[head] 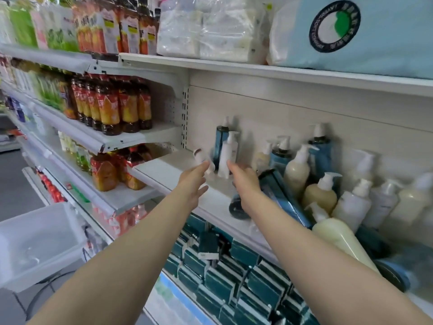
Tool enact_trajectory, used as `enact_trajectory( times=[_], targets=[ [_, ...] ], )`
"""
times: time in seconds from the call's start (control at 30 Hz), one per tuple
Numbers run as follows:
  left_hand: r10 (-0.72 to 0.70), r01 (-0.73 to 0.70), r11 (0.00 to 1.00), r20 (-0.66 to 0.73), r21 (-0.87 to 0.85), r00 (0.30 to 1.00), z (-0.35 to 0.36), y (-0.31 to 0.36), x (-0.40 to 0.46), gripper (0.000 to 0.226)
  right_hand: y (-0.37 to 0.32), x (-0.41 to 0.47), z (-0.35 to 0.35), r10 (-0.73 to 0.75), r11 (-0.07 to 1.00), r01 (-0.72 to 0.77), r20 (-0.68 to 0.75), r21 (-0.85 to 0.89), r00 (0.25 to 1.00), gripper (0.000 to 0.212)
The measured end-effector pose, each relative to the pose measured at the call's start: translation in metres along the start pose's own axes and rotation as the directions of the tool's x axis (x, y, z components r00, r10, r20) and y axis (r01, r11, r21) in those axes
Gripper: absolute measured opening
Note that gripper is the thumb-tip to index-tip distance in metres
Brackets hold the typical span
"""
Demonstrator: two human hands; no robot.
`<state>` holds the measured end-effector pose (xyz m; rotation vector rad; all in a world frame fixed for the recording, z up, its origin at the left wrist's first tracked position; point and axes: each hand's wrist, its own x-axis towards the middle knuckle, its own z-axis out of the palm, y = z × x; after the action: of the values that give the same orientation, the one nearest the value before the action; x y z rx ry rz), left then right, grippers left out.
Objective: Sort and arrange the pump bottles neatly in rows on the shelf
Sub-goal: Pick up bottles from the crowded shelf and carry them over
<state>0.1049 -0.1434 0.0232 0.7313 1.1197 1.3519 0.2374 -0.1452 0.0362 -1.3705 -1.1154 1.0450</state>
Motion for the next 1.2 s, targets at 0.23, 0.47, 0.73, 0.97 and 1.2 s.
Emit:
enact_trajectory(
  times=[0.23, 0.47, 0.73, 0.97, 1.2],
  targets=[
    [-0.022, 0.017, 0.999, 0.133, 0.034, 0.991, 0.003, 0.027, 0.103, 0.034, -0.018, 0.073, 0.033, 0.053, 0.971, -0.082, -0.132, -0.227, 0.99, 0.052],
    [0.039, -0.075, 0.984, 0.214, 0.16, 0.976, 0.023, 0.046, 0.194, 0.047, -0.016, 0.123, 0.043, -0.027, 0.95, -0.056, -0.261, -0.306, 0.965, 0.025],
    [-0.039, -0.042, 0.98, 0.391, 0.196, 0.919, 0.032, 0.053, 0.242, 0.07, -0.001, 0.152, 0.054, -0.03, 0.993, -0.012, -0.345, -0.12, 0.938, 0.013],
    [-0.031, -0.109, 0.958, 0.476, 0.264, 0.879, 0.027, 0.033, 0.266, 0.068, 0.024, 0.162, 0.063, -0.038, 0.994, 0.001, -0.342, -0.107, 0.939, 0.03],
    [-0.027, -0.121, 0.961, 0.523, 0.248, 0.852, 0.032, 0.037, 0.271, 0.026, 0.029, 0.172, 0.061, -0.054, 0.997, 0.032, -0.348, -0.068, 0.936, 0.039]
  ],
)
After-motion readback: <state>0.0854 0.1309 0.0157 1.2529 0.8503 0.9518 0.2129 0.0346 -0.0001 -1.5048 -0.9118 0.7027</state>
